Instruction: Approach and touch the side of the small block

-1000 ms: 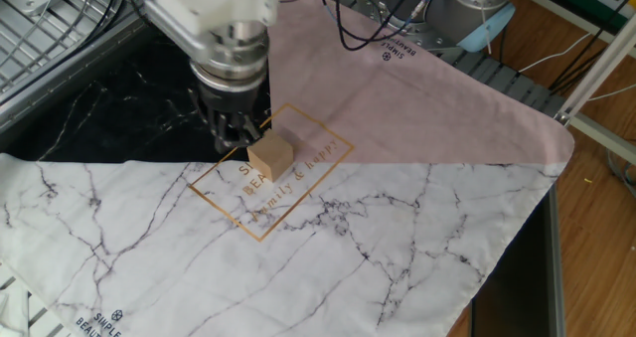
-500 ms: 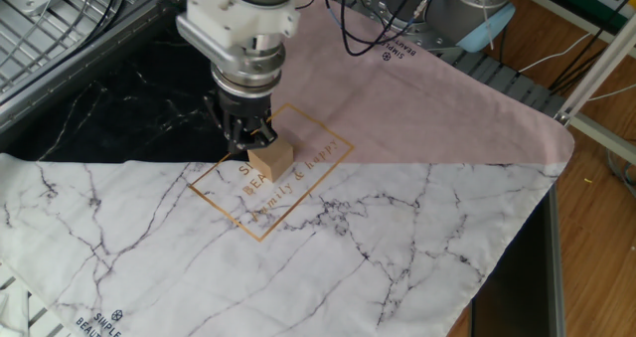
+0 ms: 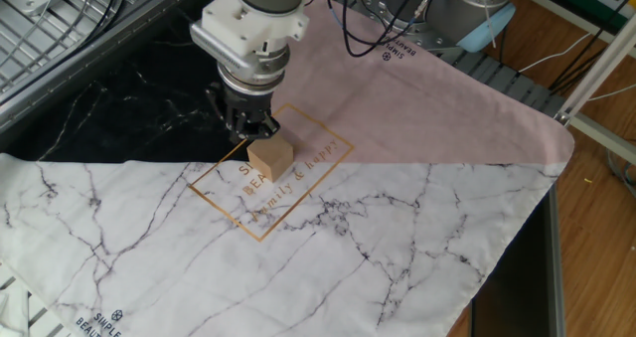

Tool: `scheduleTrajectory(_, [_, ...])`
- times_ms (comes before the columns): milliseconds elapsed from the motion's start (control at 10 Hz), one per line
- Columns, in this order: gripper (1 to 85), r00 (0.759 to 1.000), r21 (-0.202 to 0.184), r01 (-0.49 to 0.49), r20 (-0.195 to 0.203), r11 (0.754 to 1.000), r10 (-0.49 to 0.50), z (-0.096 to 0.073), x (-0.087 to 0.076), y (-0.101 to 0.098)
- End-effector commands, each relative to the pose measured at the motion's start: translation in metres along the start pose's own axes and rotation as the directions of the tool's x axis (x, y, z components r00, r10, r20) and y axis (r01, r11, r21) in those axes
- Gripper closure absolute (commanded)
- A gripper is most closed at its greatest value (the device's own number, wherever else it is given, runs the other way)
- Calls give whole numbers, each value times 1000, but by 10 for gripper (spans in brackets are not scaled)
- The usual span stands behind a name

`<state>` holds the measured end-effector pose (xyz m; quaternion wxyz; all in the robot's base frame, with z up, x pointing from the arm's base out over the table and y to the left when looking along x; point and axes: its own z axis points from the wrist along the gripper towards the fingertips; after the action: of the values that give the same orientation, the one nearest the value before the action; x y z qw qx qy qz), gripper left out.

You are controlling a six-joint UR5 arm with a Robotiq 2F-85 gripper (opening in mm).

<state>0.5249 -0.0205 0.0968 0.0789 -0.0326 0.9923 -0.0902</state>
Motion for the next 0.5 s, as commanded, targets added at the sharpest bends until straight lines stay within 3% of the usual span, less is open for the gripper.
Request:
scheduleTrajectory(0, [847,999,-56,-18,-33,998,17,0,9,14])
scheduleTrajectory(100, [847,997,-117,-47,-67,992,39,-2,17,30])
scheduleTrajectory(200, [847,992,-151,-76,-110,986,59,-4,27,40])
scheduleTrajectory(400, [847,976,-142,-47,-219,989,15,-9,57,38])
